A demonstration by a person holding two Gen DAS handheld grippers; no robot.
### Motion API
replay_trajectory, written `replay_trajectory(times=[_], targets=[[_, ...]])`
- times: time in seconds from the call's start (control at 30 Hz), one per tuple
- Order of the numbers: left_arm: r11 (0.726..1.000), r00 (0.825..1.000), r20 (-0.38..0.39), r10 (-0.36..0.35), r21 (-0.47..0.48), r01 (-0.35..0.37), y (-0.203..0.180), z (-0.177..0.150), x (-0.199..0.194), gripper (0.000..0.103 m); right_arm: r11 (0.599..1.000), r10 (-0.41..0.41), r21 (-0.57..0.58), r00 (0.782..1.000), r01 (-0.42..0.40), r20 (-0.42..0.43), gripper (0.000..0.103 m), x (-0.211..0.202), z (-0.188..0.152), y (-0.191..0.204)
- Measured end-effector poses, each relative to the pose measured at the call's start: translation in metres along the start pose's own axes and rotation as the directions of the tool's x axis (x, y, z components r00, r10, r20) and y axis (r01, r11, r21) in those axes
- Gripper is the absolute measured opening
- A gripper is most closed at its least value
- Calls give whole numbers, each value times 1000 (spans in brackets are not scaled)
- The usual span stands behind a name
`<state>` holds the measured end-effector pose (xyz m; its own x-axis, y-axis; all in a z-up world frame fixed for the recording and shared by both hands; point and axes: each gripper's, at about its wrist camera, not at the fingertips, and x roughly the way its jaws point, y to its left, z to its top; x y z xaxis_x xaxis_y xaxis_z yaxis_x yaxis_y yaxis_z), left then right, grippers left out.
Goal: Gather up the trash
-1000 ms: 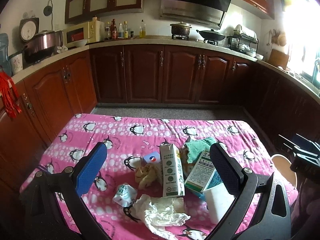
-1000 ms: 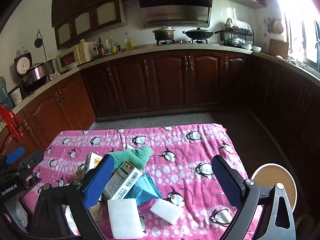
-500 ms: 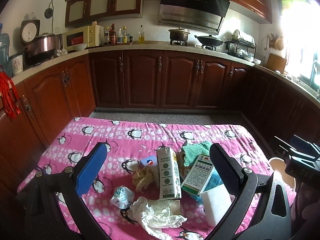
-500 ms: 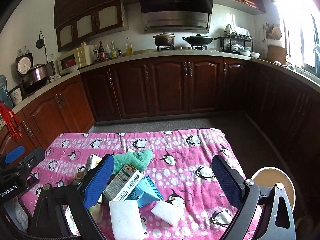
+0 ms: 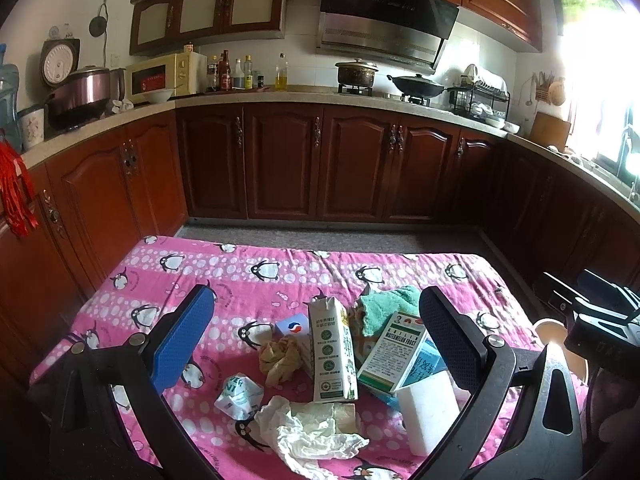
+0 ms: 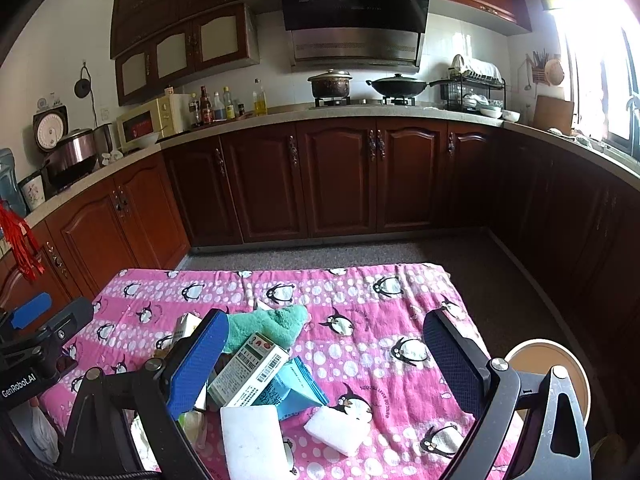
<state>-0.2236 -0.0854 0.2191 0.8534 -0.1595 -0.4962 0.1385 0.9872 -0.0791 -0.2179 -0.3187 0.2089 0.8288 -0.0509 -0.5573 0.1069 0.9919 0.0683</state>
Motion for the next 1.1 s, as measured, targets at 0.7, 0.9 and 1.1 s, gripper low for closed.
replay_trajectory(times=[0.7,0.9,1.1], targets=[[1000,1000,-3,-5,-8,5,1,-1,5,102,1000,-12,-13,1000,13,11,97,1,0,1],[1000,1000,7,-12,-6,12,-2,0,5,102,1000,-15,-7,1000,16,23,97,-1,1,-2],[1000,1000,5,-16,-12,16,-3,0,5,102,1000,-18,-6,1000,18,20,97,0,1,-2]])
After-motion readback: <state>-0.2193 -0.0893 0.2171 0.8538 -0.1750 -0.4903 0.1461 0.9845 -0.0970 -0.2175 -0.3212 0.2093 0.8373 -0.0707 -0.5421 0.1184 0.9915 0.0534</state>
